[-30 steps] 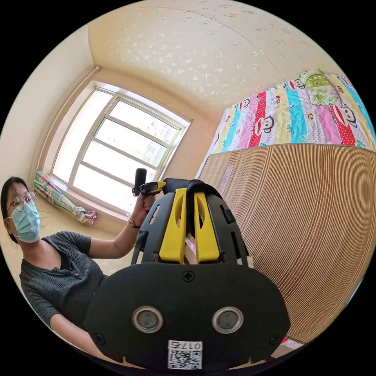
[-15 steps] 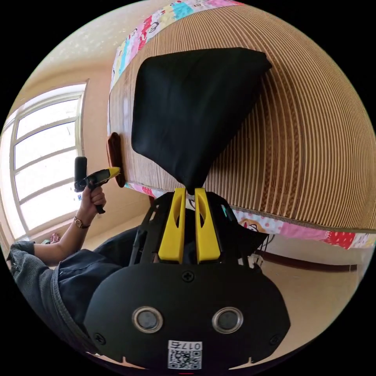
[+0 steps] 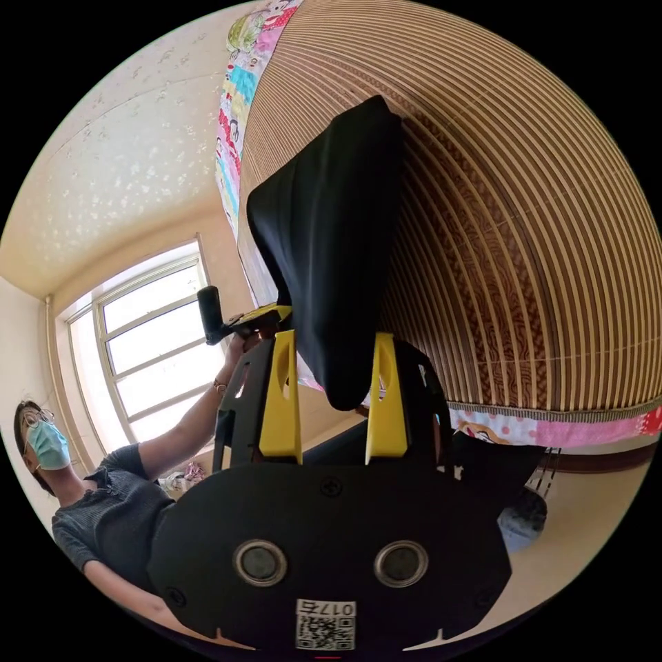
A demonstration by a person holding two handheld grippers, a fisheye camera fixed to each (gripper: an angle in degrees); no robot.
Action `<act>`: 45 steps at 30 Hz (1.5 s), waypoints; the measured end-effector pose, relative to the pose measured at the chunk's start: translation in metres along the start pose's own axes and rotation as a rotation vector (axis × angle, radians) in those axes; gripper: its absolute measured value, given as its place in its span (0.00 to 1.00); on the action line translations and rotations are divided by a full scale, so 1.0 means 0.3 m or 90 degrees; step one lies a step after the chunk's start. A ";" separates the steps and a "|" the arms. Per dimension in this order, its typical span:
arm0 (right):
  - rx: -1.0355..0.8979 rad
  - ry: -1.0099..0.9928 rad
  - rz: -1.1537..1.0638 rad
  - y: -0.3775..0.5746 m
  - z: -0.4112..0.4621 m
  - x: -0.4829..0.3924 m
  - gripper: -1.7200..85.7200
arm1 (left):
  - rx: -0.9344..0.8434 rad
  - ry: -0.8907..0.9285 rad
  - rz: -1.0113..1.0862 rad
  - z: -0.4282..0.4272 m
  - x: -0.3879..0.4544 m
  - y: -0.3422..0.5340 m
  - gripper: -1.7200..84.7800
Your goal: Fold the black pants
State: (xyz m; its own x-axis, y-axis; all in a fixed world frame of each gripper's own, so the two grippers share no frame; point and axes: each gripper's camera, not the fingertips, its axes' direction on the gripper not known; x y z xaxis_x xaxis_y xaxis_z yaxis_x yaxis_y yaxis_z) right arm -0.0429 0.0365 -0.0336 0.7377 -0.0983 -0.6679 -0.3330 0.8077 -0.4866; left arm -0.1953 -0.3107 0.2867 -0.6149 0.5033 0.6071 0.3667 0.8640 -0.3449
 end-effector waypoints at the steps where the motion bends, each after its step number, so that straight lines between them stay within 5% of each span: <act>1: 0.008 -0.013 0.000 0.000 -0.009 0.002 0.19 | -0.015 -0.019 0.051 0.004 0.024 0.012 0.08; 5: 0.030 -0.014 -0.012 0.031 -0.051 0.005 0.20 | 0.042 0.041 0.086 -0.123 0.037 0.119 0.07; 8: 0.026 0.020 -0.011 0.039 -0.065 0.036 0.21 | 0.073 0.003 -0.044 -0.152 -0.047 0.244 0.08; 14: 0.066 -0.017 -0.014 -0.035 -0.139 0.108 0.22 | 0.238 0.110 -0.152 -0.227 -0.178 0.350 0.24; 21: -0.024 -0.067 -0.048 -0.212 -0.083 0.177 0.22 | 0.107 0.203 -0.115 -0.077 -0.265 0.148 0.24; 23: -0.151 -0.074 -0.017 -0.239 0.049 0.194 0.19 | 0.098 0.144 -0.125 -0.053 -0.228 0.153 0.21; 27: -0.209 -0.002 -0.016 -0.181 0.119 0.145 0.13 | 0.081 0.094 -0.149 -0.029 -0.162 0.262 0.14; 36: -0.360 -0.026 -0.180 0.128 0.466 -0.314 0.10 | 0.234 0.071 -0.287 -0.314 -0.152 0.935 0.12; 45: -0.367 -0.101 -0.397 0.338 1.068 -1.013 0.11 | 0.479 -0.136 -0.335 -0.932 -0.256 1.490 0.14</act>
State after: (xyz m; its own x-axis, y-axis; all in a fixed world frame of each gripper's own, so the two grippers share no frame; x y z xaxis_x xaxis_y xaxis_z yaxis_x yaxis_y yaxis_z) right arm -0.1126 0.3344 0.3005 0.9440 -0.3080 -0.1181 -0.0541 0.2087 -0.9765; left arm 0.2110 0.0339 0.2862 -0.7154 -0.0264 0.6982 -0.4958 0.7232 -0.4807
